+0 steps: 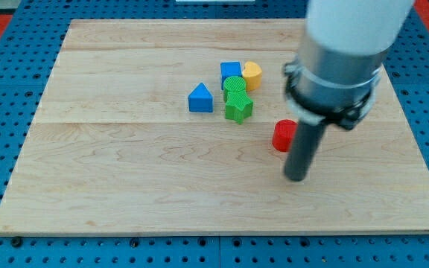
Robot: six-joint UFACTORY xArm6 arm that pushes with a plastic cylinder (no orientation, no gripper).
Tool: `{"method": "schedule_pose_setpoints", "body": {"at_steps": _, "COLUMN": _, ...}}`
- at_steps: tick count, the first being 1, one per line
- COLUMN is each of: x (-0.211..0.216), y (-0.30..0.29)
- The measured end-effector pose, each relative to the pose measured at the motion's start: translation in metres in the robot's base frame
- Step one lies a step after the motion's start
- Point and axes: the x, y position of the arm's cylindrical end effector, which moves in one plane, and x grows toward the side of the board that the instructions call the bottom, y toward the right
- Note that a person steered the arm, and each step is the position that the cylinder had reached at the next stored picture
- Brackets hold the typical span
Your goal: Push the red circle into the red star
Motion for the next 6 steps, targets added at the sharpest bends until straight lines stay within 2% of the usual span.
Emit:
{"method": "schedule_pose_setpoints", "body": {"at_steps": 1, "x": -0.031, "y": -0.043}}
{"method": "schedule_pose_setpoints", "body": {"at_steps": 3, "x": -0.107, "y": 0.068}}
{"method": "schedule_pose_setpoints", "body": {"at_steps": 4, "x": -0.091, "y": 0.046}}
{"method": "schedule_pose_setpoints", "body": {"at_steps": 5, "x": -0.056, "y": 0.024}}
{"method": "schedule_pose_setpoints", "body": {"at_steps": 6, "x": -0.044, "y": 0.024}}
